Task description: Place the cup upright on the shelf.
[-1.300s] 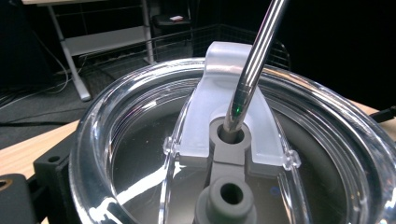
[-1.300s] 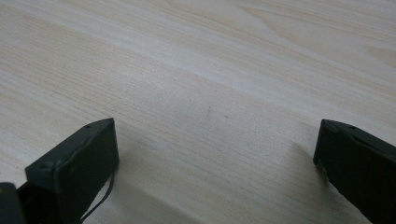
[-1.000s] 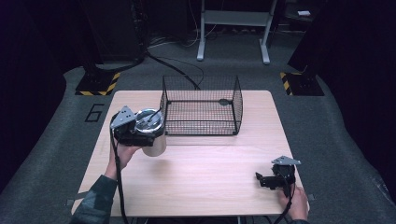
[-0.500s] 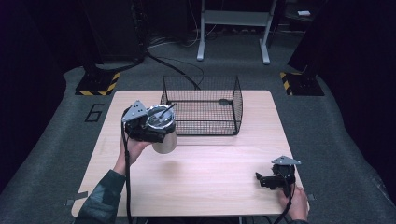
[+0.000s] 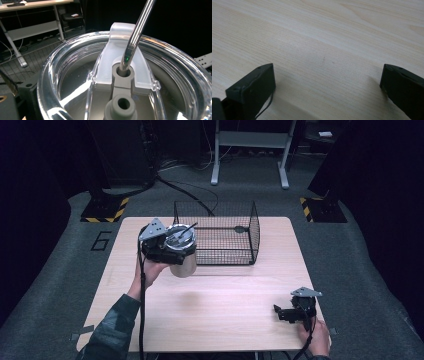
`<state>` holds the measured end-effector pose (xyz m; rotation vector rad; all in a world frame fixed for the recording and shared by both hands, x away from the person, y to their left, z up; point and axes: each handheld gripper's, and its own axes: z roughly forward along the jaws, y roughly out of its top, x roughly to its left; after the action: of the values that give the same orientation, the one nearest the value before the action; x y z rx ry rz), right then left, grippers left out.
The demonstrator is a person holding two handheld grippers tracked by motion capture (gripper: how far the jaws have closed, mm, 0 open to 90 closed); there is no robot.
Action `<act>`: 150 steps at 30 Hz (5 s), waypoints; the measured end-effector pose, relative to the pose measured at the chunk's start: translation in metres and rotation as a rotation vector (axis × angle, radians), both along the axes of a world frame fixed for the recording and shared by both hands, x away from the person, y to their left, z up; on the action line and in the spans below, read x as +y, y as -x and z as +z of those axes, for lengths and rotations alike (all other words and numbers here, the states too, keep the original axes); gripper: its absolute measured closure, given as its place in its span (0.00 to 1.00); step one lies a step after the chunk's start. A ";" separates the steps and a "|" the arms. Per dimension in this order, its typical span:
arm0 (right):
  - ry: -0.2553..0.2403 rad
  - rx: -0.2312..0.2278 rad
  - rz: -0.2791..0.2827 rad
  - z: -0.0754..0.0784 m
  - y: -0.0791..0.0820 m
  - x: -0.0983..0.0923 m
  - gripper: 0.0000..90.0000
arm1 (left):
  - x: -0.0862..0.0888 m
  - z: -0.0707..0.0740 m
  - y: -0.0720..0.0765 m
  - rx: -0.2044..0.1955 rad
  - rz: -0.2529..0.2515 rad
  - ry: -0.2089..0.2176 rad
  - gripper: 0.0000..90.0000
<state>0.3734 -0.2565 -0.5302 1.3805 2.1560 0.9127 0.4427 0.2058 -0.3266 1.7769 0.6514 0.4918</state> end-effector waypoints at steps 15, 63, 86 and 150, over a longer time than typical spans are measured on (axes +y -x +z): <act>0.000 0.000 0.000 0.000 0.000 0.000 0.00 | -0.011 0.006 -0.022 0.001 0.015 0.012 0.03; -0.002 -0.004 0.021 0.000 -0.001 0.000 0.00 | -0.049 0.029 -0.086 -0.003 0.072 0.032 0.03; -0.008 -0.001 0.009 0.000 -0.001 0.001 0.00 | -0.066 0.023 -0.112 -0.019 0.135 0.042 0.03; -0.007 -0.003 0.012 0.000 0.000 0.001 0.00 | -0.110 -0.074 -0.181 0.173 0.244 -0.063 0.03</act>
<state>0.3737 -0.2555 -0.5301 1.3700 2.1635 0.9270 0.6240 0.0960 -0.4002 1.8216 0.9918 0.5313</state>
